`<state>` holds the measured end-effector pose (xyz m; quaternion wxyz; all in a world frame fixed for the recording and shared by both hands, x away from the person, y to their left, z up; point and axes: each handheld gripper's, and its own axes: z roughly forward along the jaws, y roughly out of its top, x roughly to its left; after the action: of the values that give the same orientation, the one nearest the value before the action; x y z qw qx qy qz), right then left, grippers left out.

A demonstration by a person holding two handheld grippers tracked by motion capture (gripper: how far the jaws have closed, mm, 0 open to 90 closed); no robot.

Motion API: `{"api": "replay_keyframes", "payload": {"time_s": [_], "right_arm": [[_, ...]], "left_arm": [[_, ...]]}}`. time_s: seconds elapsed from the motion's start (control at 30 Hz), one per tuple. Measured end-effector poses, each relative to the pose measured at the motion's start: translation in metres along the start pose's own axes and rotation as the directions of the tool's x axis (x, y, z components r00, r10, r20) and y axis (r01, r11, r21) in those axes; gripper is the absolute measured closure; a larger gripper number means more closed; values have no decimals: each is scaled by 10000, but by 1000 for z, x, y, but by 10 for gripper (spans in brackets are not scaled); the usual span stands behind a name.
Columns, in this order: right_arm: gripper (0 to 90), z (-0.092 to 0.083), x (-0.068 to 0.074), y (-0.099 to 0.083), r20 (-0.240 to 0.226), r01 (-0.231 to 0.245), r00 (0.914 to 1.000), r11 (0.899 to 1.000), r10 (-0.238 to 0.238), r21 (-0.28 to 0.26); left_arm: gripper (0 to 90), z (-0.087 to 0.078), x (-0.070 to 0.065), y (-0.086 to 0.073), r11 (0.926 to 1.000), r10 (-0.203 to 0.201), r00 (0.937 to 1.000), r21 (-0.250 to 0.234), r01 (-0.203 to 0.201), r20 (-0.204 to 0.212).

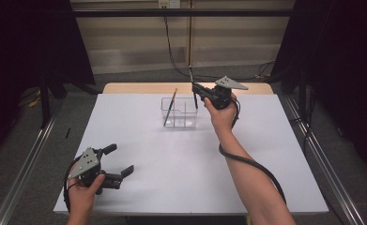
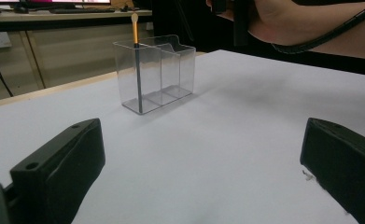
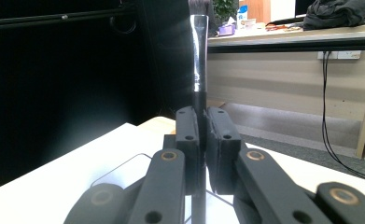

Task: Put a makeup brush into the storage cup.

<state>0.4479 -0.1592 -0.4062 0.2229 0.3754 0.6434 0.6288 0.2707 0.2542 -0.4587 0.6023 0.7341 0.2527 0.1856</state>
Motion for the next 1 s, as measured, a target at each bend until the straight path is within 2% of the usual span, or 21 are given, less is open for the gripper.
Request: {"api": "replay_keyframes", "payload": {"time_s": [0.47,0.57,0.77,1.0], "right_arm": [[846,6,-1,-5,8,-1,10000,9999,1,138],[847,8,-1,-7,23,19,10000,9999,-20,164],[847,10,2,-8,-86,29,10000,9998,-27,202],[846,11,4,-10,-150,46,9999,9997,-42,239]], "left_arm": [[0,0,0,0,10000,4,10000,2,-4,-3],[0,-1,1,0,9999,124,9999,19,-124,-10],[0,-1,1,0,10000,18,10000,-27,-18,-19],[0,-1,1,0,10000,86,10000,21,-86,-19]]}}
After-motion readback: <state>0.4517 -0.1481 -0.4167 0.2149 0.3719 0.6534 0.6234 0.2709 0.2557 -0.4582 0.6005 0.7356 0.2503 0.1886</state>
